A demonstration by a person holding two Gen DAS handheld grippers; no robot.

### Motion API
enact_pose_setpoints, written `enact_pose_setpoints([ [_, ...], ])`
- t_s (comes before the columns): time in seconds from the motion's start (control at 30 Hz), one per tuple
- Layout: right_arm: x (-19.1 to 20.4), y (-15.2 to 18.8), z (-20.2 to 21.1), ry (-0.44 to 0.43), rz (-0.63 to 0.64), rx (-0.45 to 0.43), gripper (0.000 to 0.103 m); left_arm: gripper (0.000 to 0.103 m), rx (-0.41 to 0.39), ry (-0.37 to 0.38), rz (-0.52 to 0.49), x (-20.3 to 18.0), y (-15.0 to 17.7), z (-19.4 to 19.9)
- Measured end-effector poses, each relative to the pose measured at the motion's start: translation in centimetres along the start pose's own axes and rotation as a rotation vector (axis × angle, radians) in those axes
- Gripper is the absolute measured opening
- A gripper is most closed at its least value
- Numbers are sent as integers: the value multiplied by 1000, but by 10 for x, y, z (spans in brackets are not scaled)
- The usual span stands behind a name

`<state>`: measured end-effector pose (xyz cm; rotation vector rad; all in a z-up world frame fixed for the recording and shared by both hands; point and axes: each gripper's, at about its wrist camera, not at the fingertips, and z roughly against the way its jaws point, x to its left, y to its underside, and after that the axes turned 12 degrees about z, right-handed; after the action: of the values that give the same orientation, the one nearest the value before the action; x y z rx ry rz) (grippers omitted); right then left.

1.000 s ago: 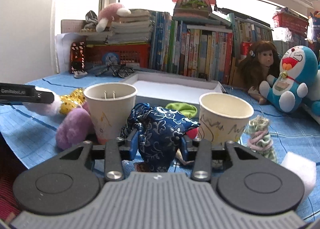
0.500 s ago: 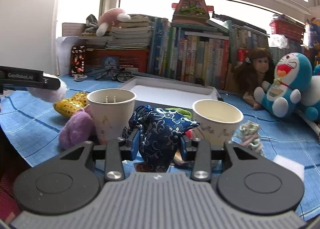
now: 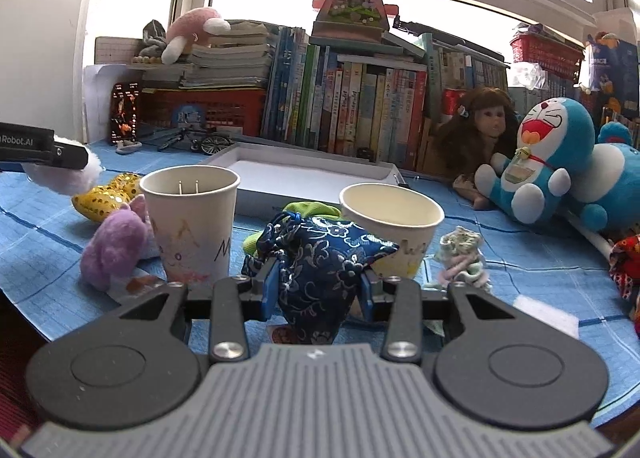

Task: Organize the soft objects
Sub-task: 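Lift the white plush with the left tool while the right tool lifts the navy pouch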

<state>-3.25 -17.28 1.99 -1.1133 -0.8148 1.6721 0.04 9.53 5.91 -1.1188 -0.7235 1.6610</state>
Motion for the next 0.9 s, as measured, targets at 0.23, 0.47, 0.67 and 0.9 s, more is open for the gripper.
enact_pose_setpoints([
  [0.23, -3, 5, -5, 53, -6, 45, 44, 79, 21, 23, 15, 1, -1, 4],
  [0.47, -8, 17, -7, 30, -35, 75, 44, 79, 95, 183, -42, -23, 16, 38],
  [0.67, -11, 23, -5, 3, -62, 86, 44, 79, 177, 252, -113, -62, 51, 34],
  [0.9, -12, 27, 1, -14, -67, 91, 44, 79, 151, 195, -122, -96, 81, 15],
])
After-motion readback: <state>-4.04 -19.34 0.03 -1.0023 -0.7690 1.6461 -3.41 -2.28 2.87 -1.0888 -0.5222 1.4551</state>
